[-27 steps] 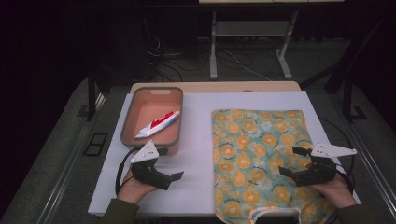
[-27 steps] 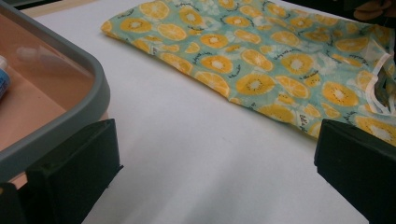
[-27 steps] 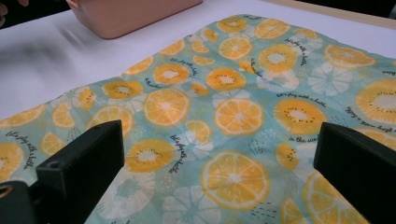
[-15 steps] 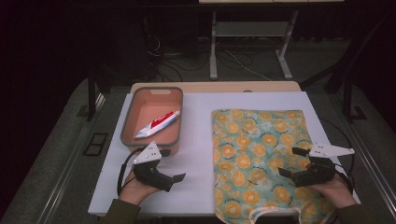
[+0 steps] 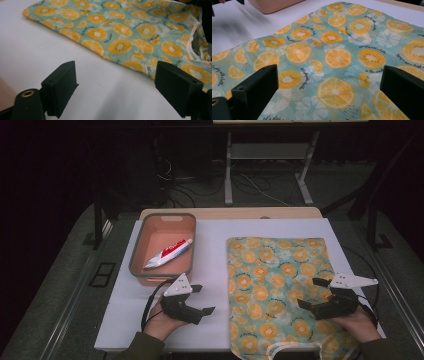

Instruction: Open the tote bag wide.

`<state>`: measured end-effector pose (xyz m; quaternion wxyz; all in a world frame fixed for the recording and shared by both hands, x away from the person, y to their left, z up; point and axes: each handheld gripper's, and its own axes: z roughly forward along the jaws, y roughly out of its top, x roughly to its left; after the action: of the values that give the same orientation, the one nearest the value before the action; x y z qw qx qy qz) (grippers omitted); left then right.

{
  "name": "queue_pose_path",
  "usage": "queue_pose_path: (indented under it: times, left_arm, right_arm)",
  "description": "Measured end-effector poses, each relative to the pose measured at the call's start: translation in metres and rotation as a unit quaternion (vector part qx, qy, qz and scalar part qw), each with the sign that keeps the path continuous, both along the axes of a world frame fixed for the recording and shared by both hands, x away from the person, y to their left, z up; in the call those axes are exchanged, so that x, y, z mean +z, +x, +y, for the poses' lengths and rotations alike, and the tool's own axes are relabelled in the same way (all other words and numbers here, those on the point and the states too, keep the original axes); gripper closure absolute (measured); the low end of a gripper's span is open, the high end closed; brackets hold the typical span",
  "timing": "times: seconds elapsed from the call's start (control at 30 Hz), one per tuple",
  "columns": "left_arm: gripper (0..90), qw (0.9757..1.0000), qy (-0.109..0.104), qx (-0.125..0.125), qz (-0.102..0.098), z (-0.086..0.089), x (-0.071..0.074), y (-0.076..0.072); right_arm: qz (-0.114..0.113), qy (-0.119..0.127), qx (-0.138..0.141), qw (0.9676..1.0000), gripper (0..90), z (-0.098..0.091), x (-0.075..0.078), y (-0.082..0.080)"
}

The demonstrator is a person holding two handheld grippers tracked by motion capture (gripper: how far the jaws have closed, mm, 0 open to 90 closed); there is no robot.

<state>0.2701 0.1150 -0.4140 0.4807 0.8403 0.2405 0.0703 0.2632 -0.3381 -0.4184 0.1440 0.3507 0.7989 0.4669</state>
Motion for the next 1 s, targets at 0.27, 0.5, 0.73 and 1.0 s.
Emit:
queue_pose_path:
  times: [0.27,0.5,0.73,1.0]
  left_arm:
    - [24.5,0.9994,0.01,-0.032,0.006,-0.03,-0.009,0.004]
    - [37.2,0.9971,0.034,-0.064,0.025,-0.058,-0.021,0.005]
    - [47.3,0.9943,0.061,-0.085,0.018,-0.073,-0.029,0.005]
    - [75.3,0.9891,0.1,-0.108,0.008,-0.081,-0.038,0.003]
  right_arm:
    - [0.0,-0.001,-0.001,1.0,1.6,0.0,0.0,0.001]
    - [0.0,-0.002,-0.002,1.0,1.6,0.0,-0.001,0.001]
    - [0.001,-0.001,-0.001,1.0,1.6,0.0,-0.001,0.001]
    - [0.001,0.0,-0.001,1.0,1.6,0.0,-0.001,0.001]
